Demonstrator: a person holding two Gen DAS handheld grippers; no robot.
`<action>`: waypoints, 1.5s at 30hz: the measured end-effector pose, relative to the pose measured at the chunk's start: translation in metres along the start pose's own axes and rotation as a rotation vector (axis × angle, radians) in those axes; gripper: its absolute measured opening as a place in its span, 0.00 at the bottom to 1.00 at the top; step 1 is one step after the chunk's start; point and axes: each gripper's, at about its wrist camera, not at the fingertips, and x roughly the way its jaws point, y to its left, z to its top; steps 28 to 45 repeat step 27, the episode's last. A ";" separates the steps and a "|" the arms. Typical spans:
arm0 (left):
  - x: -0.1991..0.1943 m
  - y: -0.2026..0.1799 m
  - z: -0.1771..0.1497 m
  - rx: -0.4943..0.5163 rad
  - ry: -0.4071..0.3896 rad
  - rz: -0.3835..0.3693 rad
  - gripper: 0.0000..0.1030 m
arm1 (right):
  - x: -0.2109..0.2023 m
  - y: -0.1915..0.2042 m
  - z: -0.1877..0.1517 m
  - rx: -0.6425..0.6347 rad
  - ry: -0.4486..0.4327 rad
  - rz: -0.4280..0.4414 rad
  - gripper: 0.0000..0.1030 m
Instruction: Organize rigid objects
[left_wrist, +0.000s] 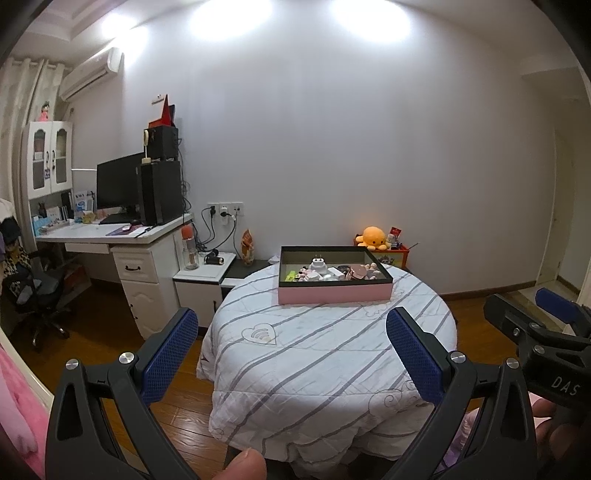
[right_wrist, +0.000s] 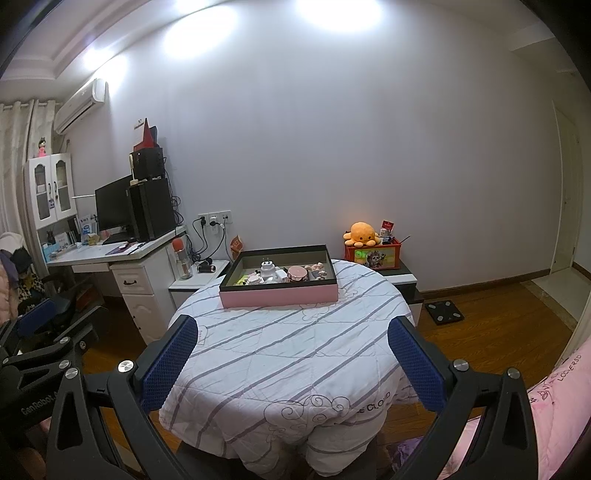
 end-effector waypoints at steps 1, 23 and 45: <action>0.000 0.000 0.000 0.001 -0.001 0.002 1.00 | 0.000 0.000 0.000 0.000 0.001 0.000 1.00; 0.004 -0.002 0.000 -0.008 0.022 0.005 1.00 | 0.007 -0.001 -0.003 -0.003 0.021 0.008 1.00; 0.005 0.000 -0.001 -0.017 0.020 -0.005 1.00 | 0.008 -0.001 -0.004 -0.005 0.026 0.008 1.00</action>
